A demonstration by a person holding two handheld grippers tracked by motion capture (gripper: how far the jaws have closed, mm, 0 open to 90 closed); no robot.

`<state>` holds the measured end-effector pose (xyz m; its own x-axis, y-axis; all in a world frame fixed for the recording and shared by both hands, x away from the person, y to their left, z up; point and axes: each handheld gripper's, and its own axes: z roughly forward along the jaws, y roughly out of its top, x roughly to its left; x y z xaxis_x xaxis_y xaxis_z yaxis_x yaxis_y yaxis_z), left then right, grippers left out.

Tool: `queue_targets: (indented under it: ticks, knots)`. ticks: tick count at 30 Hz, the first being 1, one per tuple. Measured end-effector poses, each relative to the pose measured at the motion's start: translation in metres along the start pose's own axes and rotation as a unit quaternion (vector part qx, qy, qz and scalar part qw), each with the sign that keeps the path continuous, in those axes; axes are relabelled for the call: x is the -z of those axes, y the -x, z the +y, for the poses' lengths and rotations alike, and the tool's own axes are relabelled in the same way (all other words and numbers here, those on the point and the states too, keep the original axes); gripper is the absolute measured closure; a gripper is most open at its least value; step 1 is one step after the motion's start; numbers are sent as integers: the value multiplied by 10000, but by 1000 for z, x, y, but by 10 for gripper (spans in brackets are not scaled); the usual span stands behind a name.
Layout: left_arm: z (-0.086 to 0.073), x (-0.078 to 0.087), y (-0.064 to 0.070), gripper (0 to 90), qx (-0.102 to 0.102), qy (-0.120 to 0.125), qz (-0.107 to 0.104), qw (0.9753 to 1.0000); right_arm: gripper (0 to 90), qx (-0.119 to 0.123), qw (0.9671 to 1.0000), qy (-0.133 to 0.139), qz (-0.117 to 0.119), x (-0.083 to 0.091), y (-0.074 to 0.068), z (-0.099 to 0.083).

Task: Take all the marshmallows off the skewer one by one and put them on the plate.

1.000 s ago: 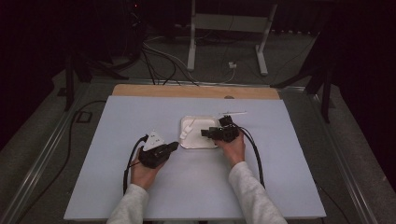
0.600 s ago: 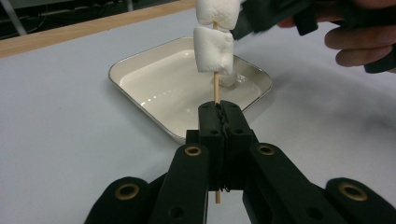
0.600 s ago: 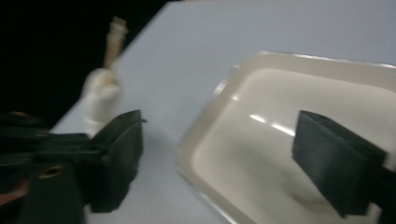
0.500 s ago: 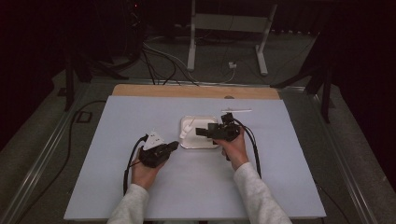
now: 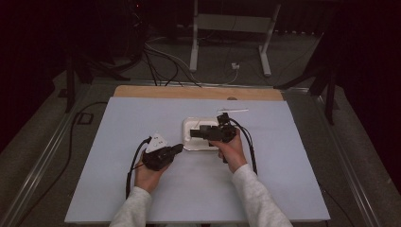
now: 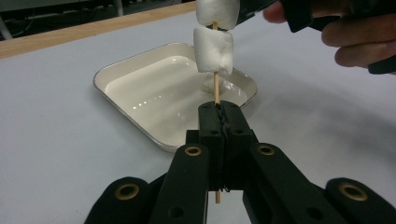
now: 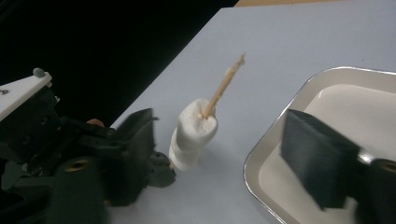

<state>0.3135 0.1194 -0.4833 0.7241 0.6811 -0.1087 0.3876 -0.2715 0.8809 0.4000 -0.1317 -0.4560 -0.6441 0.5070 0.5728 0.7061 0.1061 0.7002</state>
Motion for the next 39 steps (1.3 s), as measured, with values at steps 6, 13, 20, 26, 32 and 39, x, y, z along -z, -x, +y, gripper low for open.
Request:
queue_targets:
  ticks: [6, 13, 20, 26, 32, 39]
  knots:
    - [0, -1, 1, 900, -15, -20, -10, 10000, 568, -52, 9999, -67, 132, -6, -1, -1]
    - [0, -1, 1, 900, -17, 5, -25, 10000, 741, 60, 9993, -92, 358, -6, -6, -1]
    - [-1, -1, 0, 900, -147, 1, -39, 9999, 789, -51, 9991, -106, 407, -1, -6, 1]
    - [-2, 0, -1, 900, -179, 28, -98, 9998, 797, -145, 9992, -70, 377, 4, -6, 3]
    - [-3, 0, -2, 900, -209, 21, -102, 9997, 800, -199, 9990, 1, 394, 7, -4, 5]
    - [-4, 0, -2, 900, -235, 68, -121, 9996, 800, -265, 9988, 95, 402, 13, -3, 9]
